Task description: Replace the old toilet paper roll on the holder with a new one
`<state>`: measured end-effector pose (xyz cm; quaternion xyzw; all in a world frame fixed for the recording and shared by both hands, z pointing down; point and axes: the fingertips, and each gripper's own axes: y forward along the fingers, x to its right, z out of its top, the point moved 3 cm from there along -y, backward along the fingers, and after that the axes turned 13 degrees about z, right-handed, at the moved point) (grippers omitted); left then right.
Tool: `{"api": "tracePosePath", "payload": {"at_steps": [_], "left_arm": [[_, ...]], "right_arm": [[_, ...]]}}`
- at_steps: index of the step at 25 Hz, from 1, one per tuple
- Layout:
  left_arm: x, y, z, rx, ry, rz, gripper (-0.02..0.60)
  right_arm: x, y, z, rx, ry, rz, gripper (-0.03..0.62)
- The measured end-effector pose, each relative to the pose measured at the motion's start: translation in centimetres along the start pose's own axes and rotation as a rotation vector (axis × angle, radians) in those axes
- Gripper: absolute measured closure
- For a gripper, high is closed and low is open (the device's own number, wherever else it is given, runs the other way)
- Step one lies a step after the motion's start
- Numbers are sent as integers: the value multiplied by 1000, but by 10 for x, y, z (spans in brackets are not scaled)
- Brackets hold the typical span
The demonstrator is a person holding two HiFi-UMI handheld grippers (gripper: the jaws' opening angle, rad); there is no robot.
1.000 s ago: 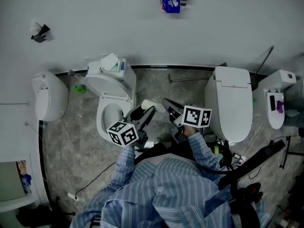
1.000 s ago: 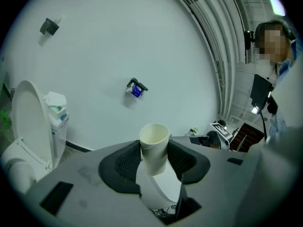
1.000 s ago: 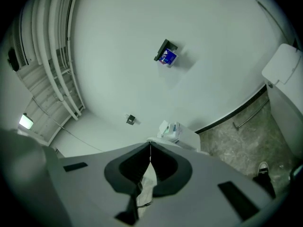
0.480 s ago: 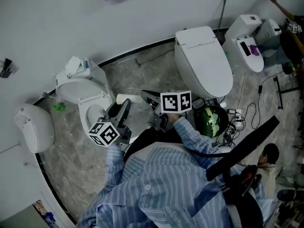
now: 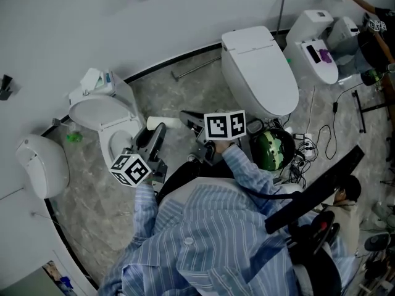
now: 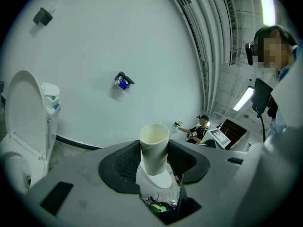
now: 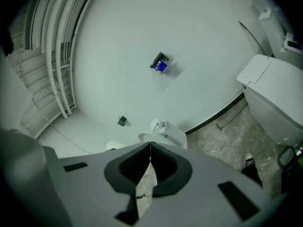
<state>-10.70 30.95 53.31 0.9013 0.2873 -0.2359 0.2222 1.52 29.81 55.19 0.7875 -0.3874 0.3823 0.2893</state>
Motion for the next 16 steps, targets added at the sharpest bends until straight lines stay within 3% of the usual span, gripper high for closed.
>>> {"api": "tracePosePath", "payload": {"at_steps": [16], "left_arm": [[-21, -10, 15, 43, -41, 20, 405]], "right_arm": [[-2, 22, 0, -52, -4, -22, 588]]}}
